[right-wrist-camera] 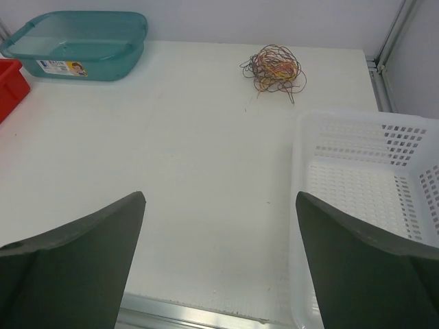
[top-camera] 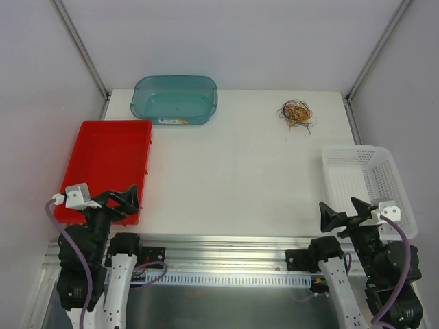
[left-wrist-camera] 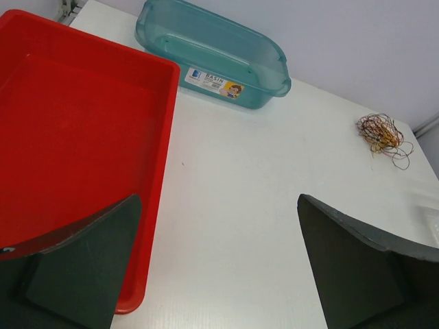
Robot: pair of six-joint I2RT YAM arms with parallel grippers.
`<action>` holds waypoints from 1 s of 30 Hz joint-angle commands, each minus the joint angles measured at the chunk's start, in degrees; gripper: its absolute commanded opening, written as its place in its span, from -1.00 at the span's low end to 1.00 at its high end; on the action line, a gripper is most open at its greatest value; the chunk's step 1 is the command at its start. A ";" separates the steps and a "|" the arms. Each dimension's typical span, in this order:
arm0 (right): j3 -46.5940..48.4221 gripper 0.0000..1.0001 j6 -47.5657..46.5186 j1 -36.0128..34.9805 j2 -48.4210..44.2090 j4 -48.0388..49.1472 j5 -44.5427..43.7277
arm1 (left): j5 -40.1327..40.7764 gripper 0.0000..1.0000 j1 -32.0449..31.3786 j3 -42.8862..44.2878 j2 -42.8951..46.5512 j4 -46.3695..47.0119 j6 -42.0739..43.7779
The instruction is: Untangle the cables
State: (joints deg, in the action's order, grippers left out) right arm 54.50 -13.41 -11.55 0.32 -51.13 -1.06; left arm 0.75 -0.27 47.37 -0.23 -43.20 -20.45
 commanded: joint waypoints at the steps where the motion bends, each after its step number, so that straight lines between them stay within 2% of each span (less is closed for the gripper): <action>1: -0.10 0.93 1.46 0.21 -6.21 3.50 -0.26 | 1.79 0.98 0.45 -0.97 9.20 1.71 -1.52; 6: -0.27 0.93 1.81 0.21 -2.61 4.20 5.62 | 1.62 0.98 0.54 -3.07 6.30 1.98 -4.07; 11: -0.45 0.93 5.13 0.30 6.44 5.08 5.73 | 2.76 0.98 0.45 -6.06 2.17 2.50 -8.02; 14: -0.53 0.93 7.51 0.21 12.22 6.57 3.53 | 2.68 0.98 0.45 -6.85 -2.31 3.29 -9.61; 19: -1.68 0.94 13.41 0.21 20.94 12.63 2.38 | -2.41 0.98 0.45 -4.76 -14.43 4.26 -8.83; 26: 7.45 0.93 16.40 0.21 44.04 14.83 -2.19 | -12.44 0.98 0.45 -2.11 -30.86 8.57 -3.03; 30: 15.35 0.93 16.75 0.82 60.98 18.86 -5.44 | -14.28 0.98 0.45 -5.62 -33.69 14.18 -1.00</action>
State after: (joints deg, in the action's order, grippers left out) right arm 64.18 1.48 -11.51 53.21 -38.13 -2.52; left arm -9.15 -0.27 42.85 -33.15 -35.42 -24.60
